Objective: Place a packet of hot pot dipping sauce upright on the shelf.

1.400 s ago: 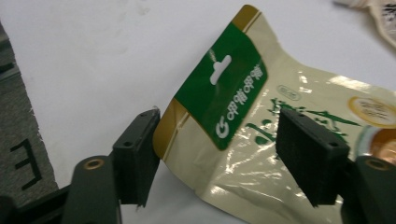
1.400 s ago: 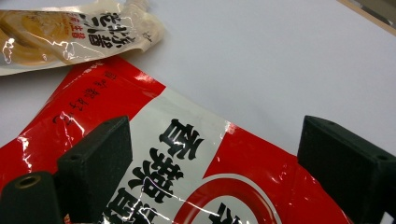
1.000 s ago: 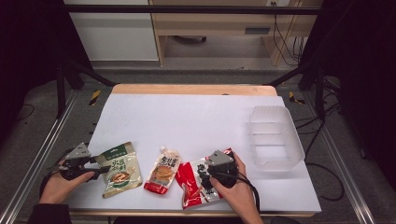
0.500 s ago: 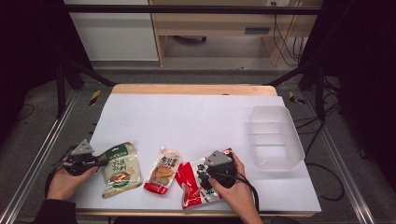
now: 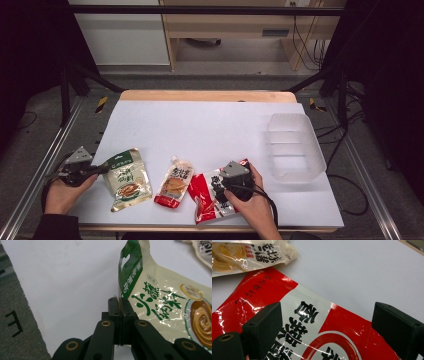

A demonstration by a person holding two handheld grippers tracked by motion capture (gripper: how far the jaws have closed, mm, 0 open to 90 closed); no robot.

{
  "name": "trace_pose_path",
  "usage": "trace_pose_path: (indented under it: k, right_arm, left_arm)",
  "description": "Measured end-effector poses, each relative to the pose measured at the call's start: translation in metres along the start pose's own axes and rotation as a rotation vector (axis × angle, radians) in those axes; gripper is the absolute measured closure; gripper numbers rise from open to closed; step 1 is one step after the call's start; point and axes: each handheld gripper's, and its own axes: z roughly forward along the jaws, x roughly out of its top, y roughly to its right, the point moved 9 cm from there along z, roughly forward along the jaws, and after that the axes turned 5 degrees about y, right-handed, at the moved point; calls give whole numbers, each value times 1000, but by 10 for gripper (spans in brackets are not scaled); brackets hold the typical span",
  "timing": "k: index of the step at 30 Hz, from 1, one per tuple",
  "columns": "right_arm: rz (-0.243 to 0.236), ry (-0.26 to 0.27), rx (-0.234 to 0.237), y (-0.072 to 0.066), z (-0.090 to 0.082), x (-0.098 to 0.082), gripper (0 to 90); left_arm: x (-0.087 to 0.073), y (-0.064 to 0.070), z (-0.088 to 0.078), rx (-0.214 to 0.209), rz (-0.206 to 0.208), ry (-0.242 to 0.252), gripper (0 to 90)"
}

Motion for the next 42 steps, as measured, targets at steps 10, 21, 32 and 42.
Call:
trace_pose_path:
  k: [10,21,32,42]
  right_arm:
    - [6,6,-1,1,-1,0,103]
    - [9,7,2,1,-2,0,103]
    - [9,10,32,-4,-1,2,104]
    - [13,5,84,-9,-10,20,117]
  left_arm:
    - [29,16,-31,-11,31,66,900]
    - [68,50,-71,-59,152,130,900]
    - [88,55,-81,-15,175,169,900]
    - [103,65,-79,-15,209,178,900]
